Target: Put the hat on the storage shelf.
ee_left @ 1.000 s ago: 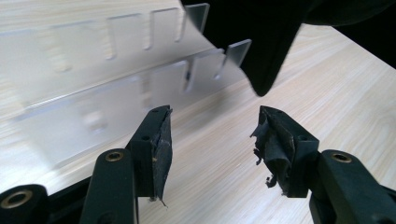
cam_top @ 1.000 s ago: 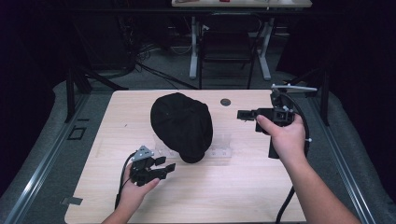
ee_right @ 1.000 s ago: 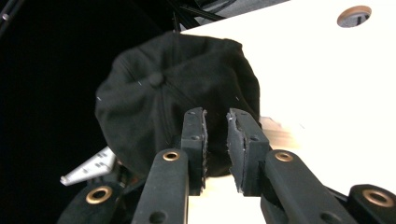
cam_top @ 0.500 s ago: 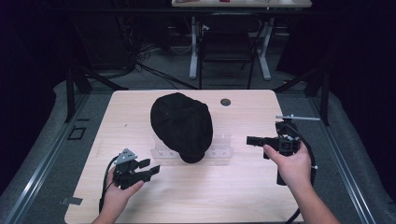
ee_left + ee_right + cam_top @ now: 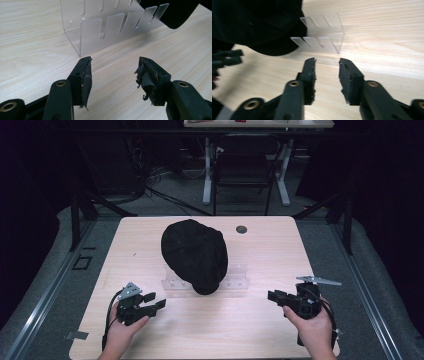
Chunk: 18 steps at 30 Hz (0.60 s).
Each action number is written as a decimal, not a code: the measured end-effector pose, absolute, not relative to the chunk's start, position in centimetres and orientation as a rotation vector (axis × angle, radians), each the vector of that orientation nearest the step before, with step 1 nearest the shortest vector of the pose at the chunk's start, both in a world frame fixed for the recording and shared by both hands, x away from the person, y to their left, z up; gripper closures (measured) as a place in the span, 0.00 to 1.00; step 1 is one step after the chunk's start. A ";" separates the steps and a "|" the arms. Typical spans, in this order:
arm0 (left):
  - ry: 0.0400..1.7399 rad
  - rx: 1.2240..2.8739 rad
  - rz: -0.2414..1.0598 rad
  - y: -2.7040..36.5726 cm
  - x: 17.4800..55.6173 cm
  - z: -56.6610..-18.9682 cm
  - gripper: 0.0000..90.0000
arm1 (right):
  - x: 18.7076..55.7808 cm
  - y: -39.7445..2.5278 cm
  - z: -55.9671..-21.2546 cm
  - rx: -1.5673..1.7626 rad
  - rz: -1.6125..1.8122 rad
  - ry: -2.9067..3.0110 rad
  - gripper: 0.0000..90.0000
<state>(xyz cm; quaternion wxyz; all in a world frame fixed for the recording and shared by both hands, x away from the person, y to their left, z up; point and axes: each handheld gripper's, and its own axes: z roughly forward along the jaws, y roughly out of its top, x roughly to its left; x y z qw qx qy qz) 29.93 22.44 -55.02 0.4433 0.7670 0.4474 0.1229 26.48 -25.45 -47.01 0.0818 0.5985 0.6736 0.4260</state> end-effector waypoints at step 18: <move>1.073 1.929 0.293 21.4 29.8 -55.7 0.50 | 24.8 -27.1 -53.8 1.670 1.193 1.906 0.53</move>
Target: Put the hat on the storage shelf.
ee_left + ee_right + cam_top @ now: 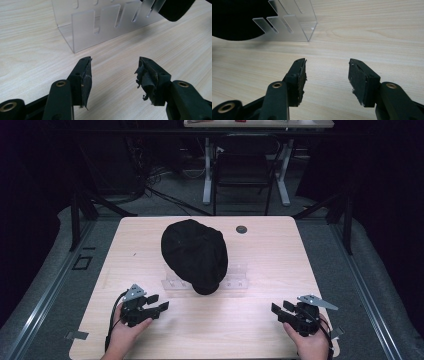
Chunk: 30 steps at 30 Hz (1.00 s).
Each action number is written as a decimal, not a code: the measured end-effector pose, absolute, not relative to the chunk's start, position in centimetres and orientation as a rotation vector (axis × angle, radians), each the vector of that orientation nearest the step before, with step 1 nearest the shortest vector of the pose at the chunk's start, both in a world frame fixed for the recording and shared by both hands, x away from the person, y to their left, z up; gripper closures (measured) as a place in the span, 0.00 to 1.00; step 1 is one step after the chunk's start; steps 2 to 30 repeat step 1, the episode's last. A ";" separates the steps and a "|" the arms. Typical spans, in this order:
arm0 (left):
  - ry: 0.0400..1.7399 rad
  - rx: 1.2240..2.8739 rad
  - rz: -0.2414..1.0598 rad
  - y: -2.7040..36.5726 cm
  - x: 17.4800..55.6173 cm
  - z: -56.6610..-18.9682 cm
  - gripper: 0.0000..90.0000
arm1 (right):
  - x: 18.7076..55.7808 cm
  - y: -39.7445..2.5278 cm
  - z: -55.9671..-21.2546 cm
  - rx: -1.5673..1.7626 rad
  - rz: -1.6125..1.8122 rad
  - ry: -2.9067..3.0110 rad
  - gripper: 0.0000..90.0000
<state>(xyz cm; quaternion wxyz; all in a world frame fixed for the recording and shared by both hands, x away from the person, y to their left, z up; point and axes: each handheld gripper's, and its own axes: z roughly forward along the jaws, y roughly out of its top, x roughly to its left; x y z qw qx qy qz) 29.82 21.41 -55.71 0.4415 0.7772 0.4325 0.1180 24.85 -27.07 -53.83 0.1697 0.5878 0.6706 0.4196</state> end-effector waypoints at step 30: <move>1.063 1.938 0.293 21.3 29.8 -55.7 0.50 | 24.8 -27.1 -54.0 1.666 1.195 1.903 0.53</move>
